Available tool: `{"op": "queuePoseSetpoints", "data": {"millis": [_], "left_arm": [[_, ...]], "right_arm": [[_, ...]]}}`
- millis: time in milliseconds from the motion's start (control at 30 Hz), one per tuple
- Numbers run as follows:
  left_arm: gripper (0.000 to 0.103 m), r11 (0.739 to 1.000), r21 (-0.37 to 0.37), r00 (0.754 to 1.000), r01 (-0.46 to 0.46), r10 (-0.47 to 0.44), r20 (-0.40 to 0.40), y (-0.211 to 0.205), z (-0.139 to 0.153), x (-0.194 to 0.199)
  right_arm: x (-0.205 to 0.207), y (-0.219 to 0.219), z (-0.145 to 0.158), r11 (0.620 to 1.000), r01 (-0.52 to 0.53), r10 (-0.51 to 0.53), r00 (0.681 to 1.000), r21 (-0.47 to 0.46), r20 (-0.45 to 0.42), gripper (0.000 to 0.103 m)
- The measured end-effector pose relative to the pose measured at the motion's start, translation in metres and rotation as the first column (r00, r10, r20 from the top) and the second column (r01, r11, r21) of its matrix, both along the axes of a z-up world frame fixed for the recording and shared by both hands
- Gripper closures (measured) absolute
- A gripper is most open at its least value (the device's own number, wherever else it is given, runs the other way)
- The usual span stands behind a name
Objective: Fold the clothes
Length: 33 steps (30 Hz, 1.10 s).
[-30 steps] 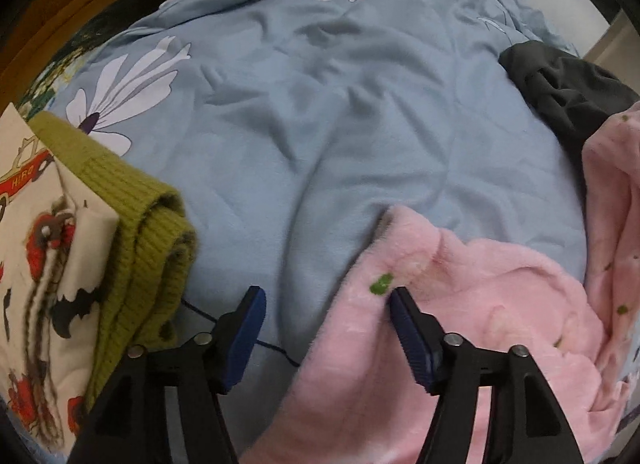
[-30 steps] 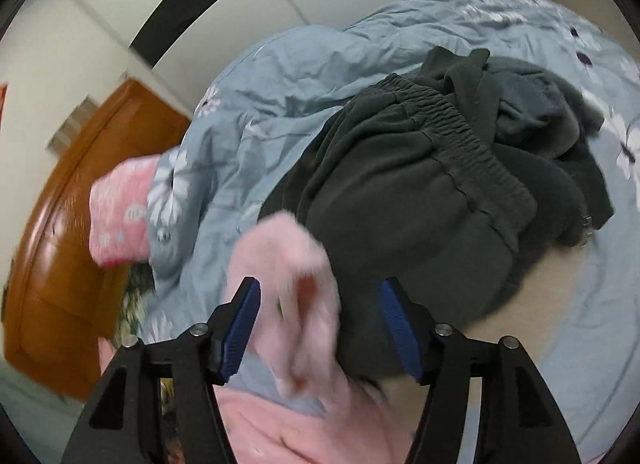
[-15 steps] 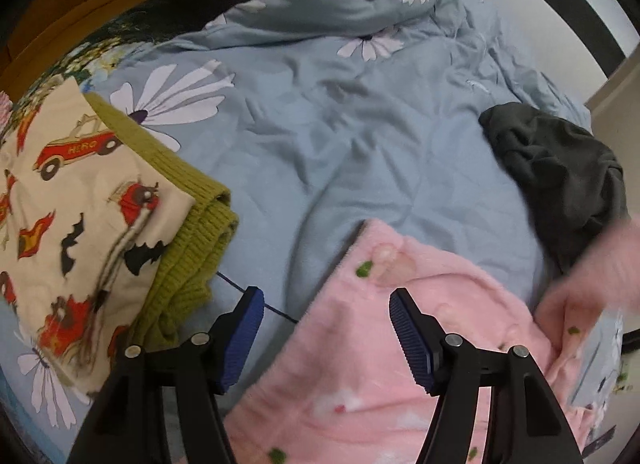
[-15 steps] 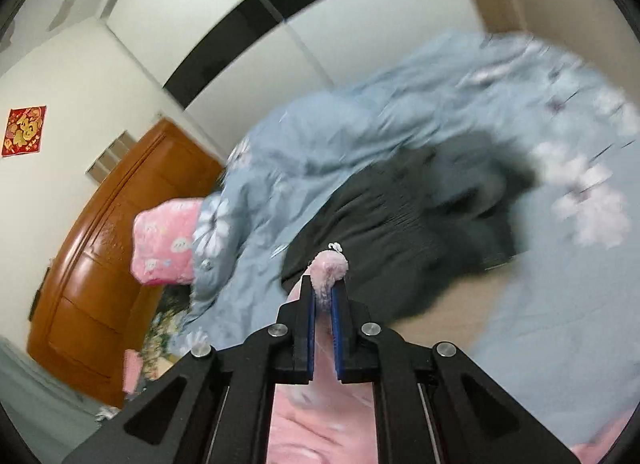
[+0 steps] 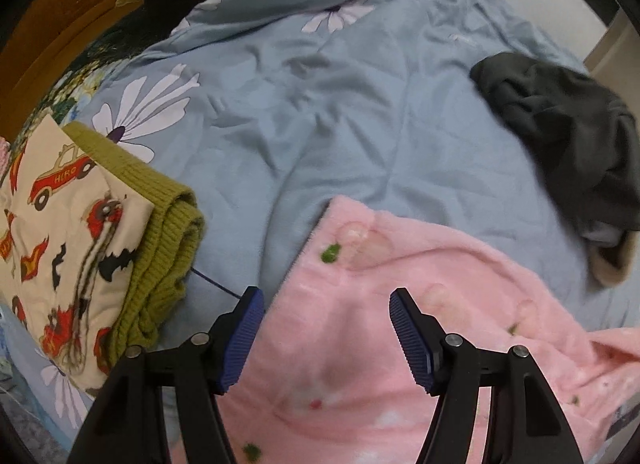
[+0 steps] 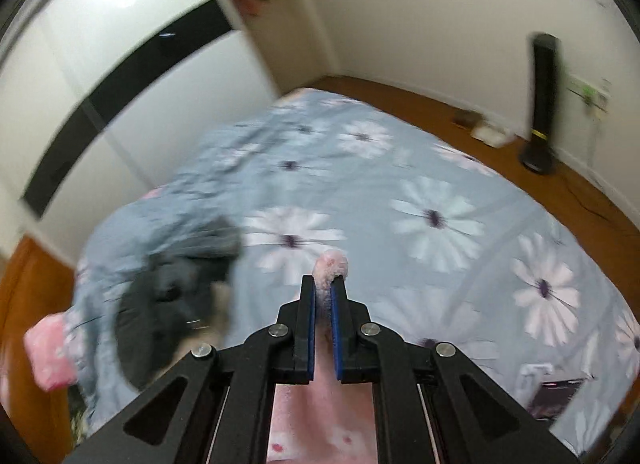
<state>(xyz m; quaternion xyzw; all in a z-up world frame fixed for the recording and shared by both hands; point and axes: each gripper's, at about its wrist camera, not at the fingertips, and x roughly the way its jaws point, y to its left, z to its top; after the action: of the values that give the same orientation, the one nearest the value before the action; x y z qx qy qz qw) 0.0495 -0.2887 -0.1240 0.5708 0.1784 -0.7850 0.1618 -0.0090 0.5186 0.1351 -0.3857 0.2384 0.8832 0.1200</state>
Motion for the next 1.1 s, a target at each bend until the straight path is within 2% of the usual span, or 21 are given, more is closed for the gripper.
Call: {"op": "queuePoseSetpoints", "data": {"millis": [100,200,400,500,567,633,667,700,733,800,867,933,1000,1033,1100], "left_arm": [[0.034,1.000,-0.007,0.999,0.001,0.000,0.045,-0.005,-0.017,-0.012],[0.034,1.000,0.000,0.998,0.006,-0.006,0.058,-0.011,-0.027,-0.021],[0.034,0.997,-0.020,0.995,0.071,-0.070,0.069,-0.011,-0.038,-0.036],[0.052,0.996,-0.010,0.995,0.086,-0.086,0.060,-0.010,-0.042,-0.040],[0.058,0.996,-0.022,0.995,0.088,-0.087,0.056,-0.008,-0.042,-0.040],[0.066,0.994,-0.052,0.995,0.092,-0.089,0.053,-0.005,-0.040,-0.038],[0.068,0.995,-0.061,0.996,0.084,-0.082,0.040,-0.006,-0.036,-0.037],[0.077,0.995,-0.070,0.997,0.074,-0.073,0.024,-0.007,-0.031,-0.035],[0.081,0.995,-0.082,0.998,0.058,-0.058,-0.002,-0.009,-0.022,-0.034],[0.082,0.994,-0.105,0.998,0.020,-0.027,-0.061,-0.015,-0.003,-0.031],[0.083,0.990,-0.143,0.996,-0.009,-0.004,-0.090,-0.021,0.011,-0.034],[0.083,0.988,-0.154,0.997,-0.008,-0.004,-0.078,-0.025,0.015,-0.036],[0.082,0.986,-0.168,0.998,0.007,-0.017,-0.059,-0.025,0.016,-0.035],[0.083,0.985,-0.175,0.998,0.016,-0.025,-0.050,-0.022,0.017,-0.035],[0.082,0.986,-0.169,0.999,0.019,-0.026,-0.039,-0.017,0.011,-0.039]], "right_arm": [[-0.007,0.022,-0.045,0.999,0.035,-0.031,0.993,-0.029,0.118,0.096],[-0.009,0.029,-0.078,0.998,0.050,-0.044,0.980,-0.025,0.193,0.096],[-0.015,0.030,-0.120,0.997,0.071,-0.062,0.955,-0.021,0.290,0.095],[-0.018,0.025,-0.121,0.999,0.043,-0.043,0.953,0.005,0.301,0.093],[-0.020,0.019,-0.118,1.000,0.011,-0.017,0.953,0.022,0.301,0.091],[-0.024,0.014,-0.114,0.998,-0.012,-0.006,0.957,0.058,0.292,0.079],[-0.026,0.013,-0.111,0.997,-0.018,-0.003,0.959,0.074,0.283,0.064],[-0.026,0.012,-0.106,0.996,-0.022,-0.001,0.963,0.084,0.269,0.051],[-0.024,0.011,-0.100,0.995,-0.027,0.004,0.969,0.092,0.249,0.051],[-0.020,0.008,-0.091,0.994,-0.051,0.029,0.974,0.094,0.223,0.051],[-0.009,-0.002,-0.087,0.988,-0.132,0.113,0.970,0.076,0.213,0.051],[0.004,-0.021,-0.100,0.966,-0.247,0.221,0.940,0.072,0.259,0.051],[0.018,-0.042,-0.117,0.930,-0.361,0.321,0.892,0.075,0.317,0.051],[0.025,-0.054,-0.130,0.901,-0.422,0.364,0.860,0.099,0.359,0.051],[0.041,-0.083,-0.159,0.819,-0.555,0.440,0.773,0.150,0.456,0.051]]}}
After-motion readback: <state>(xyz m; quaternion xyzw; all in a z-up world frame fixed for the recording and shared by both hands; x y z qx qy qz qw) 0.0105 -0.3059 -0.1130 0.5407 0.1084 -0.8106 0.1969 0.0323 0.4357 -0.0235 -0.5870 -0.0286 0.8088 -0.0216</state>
